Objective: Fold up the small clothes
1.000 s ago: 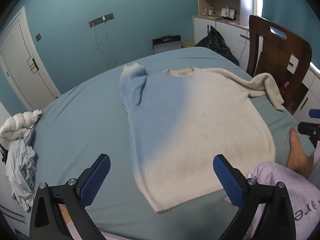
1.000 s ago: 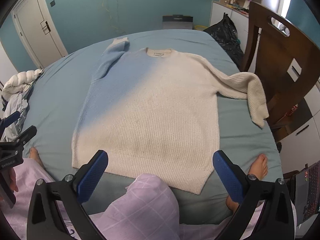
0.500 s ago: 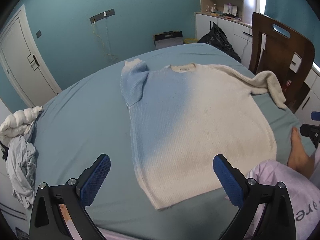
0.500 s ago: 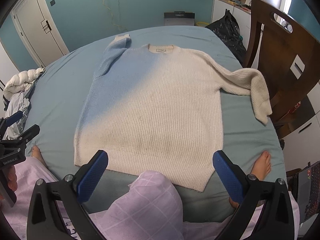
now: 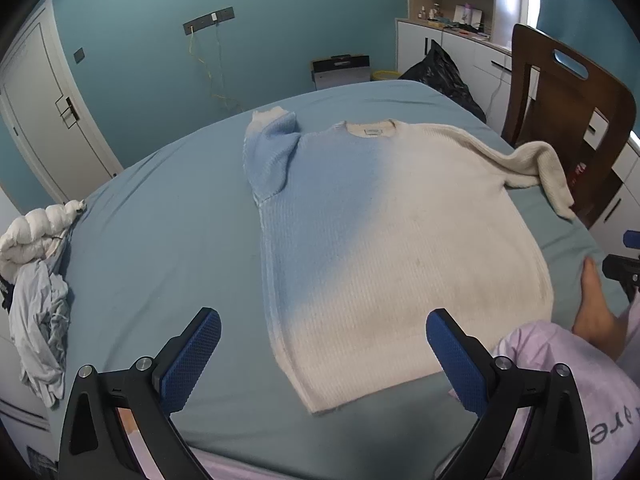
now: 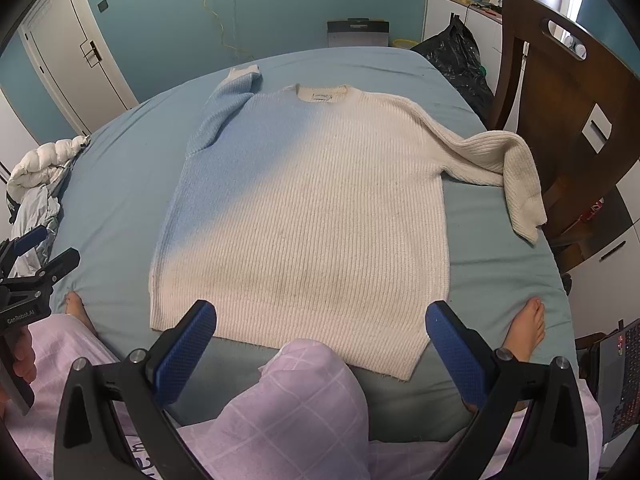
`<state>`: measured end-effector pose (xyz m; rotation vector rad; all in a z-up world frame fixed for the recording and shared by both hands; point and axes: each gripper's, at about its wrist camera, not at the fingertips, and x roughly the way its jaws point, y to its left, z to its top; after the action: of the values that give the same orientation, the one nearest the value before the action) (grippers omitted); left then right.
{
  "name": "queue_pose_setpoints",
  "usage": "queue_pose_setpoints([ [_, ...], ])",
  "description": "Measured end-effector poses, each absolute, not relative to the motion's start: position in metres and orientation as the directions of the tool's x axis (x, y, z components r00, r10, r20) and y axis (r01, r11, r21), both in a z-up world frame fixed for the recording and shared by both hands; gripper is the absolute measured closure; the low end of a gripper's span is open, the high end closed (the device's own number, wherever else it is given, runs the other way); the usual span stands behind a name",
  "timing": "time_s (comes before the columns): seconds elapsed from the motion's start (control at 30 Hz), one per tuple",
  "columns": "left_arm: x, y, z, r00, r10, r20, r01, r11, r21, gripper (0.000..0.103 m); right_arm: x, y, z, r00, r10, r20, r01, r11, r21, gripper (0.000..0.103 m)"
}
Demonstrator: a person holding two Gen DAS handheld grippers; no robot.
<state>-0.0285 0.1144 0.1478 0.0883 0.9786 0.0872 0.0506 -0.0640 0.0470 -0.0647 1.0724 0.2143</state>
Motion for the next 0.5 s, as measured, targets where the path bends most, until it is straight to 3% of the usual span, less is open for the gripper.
queue_pose_setpoints([
  [0.5,-0.018,0.120,0.129,0.542,0.095,-0.835,-0.018,0.995,0.101,0.000,0.050,-0.062,0.046,0.454,0.153,-0.878,-0.217,0.975,0.058,0.001],
])
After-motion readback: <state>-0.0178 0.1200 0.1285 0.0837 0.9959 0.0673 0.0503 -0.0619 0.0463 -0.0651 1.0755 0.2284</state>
